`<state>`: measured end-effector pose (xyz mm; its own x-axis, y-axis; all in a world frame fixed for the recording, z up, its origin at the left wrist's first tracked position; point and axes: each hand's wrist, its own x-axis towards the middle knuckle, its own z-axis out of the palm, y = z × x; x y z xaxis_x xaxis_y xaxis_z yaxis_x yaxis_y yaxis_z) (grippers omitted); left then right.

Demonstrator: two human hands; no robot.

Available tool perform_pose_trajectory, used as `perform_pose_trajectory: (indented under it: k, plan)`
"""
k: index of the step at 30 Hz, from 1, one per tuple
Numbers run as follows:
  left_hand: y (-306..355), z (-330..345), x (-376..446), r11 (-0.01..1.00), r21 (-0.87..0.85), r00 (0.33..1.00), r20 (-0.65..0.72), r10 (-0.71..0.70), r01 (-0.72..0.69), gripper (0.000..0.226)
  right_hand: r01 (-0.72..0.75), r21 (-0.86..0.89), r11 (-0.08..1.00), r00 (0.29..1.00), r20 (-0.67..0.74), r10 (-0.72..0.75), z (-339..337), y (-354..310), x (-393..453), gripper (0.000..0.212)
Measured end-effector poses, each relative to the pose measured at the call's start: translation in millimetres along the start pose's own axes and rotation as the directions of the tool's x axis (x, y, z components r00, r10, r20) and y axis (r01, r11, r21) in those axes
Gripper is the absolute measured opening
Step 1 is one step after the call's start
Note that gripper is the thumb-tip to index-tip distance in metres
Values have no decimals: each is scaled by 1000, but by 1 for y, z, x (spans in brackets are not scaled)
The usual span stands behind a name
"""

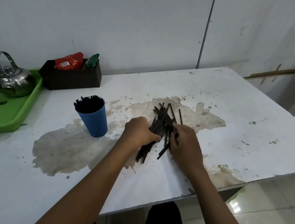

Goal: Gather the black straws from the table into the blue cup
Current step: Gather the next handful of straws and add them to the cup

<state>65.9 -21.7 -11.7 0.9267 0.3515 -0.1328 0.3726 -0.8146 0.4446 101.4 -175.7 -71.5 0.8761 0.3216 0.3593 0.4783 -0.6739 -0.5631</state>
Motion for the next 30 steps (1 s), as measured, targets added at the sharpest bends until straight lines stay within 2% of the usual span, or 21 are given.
perform_pose_trajectory:
  k: [5, 11, 17, 26, 30]
  plan:
    - [3, 2, 4, 1000, 2, 1000, -15, 2, -2, 50, 14, 19, 1000, 1000, -3, -14, 2, 2, 0, 40]
    - [-11, -9, 12, 995, 93, 999, 36, -31, 27, 43, -4, -50, 999, 999, 42, 6, 9, 9, 3, 36]
    - [-8, -13, 7, 981, 191, 999, 21, -31, 26, 52, 7, -77, 997, 998, 63, -2, 11, 10, 3, 40]
    - [-12, -29, 5, 990, 142, 982, 186, -42, 16, 31, -13, -71, 997, 997, 70, 18, 9, 6, 1, 45]
    - [-15, -30, 3, 993, 117, 974, 223, -38, 12, 33, -22, -67, 998, 997, 68, 27, 9, 5, 0, 45]
